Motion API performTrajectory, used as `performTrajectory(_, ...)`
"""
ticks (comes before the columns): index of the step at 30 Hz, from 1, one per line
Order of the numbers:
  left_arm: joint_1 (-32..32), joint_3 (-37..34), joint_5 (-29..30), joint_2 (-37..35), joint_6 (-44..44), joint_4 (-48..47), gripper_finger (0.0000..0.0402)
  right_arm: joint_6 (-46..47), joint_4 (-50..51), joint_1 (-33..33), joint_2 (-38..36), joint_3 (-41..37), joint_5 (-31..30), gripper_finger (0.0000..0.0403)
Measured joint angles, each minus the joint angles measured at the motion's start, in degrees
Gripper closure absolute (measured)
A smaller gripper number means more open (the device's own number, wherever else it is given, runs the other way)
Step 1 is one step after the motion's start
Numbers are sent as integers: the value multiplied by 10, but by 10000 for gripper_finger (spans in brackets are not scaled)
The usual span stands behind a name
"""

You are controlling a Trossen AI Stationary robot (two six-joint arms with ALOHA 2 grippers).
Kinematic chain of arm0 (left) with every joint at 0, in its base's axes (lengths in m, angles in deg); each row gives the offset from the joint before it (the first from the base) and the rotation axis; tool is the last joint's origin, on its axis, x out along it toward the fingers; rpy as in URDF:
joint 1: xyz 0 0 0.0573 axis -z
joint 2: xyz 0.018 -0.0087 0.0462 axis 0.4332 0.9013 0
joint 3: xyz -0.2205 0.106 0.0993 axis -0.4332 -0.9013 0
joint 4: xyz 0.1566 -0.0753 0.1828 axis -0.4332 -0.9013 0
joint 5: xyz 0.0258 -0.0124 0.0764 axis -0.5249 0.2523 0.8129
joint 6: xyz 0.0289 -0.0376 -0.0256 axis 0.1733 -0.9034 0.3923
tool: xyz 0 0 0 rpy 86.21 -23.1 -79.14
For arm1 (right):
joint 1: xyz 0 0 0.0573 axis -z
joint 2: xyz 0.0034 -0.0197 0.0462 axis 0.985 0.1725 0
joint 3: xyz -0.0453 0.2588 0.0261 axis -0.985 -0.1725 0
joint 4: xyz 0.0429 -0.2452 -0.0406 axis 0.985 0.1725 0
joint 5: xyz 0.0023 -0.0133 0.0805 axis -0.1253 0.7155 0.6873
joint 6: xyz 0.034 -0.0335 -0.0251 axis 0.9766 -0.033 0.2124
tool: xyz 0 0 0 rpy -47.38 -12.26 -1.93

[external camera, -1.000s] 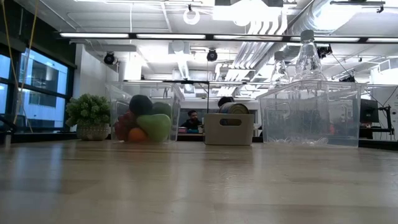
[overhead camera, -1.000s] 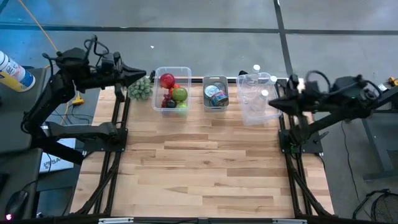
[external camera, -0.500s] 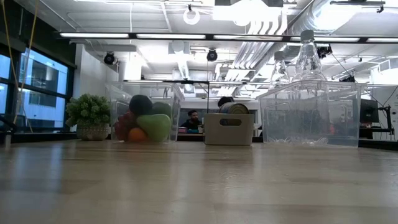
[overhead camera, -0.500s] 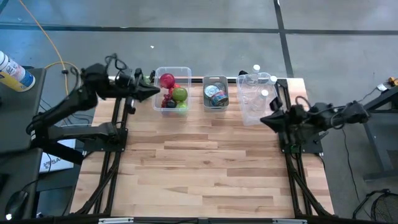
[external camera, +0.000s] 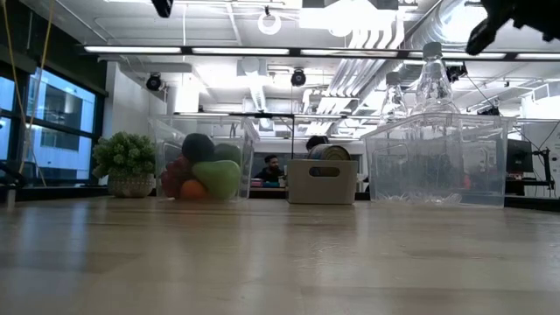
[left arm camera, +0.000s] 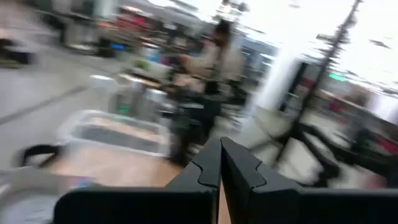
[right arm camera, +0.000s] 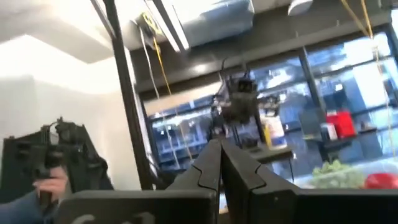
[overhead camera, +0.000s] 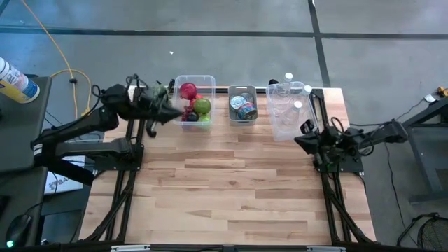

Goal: Pick & Place Food Item
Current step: Return to Home Position

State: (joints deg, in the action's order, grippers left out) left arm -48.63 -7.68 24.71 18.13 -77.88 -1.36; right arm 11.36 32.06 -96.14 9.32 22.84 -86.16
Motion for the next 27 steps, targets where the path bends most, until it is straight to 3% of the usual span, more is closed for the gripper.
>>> performTrajectory(3, 41, -17, -54, -10, 2, 0, 401, -20, 9, 0, -43, -41, -17, 402)
performTrajectory(5, 78, -40, -42, -21, 6, -2, 401, -32, 30, 2, -69, -49, -40, 402)
performTrajectory(10, 170, -108, 96, -51, 38, 21, 401, -37, 152, 19, -115, -50, -42, 402)
performTrajectory(14, 211, -147, 158, -78, 66, 31, 401, -43, 251, 38, -141, -50, -13, 402)
performTrajectory(20, 227, -234, 145, -119, 113, 25, 401, 23, 340, 66, -134, -50, 15, 401)
performTrajectory(23, 219, -282, 197, -129, 90, 62, 401, 27, 349, 76, -124, -50, 49, 401)
performTrajectory(27, 197, -326, 192, -142, 104, 99, 401, 15, 349, 91, -108, -50, 27, 401)
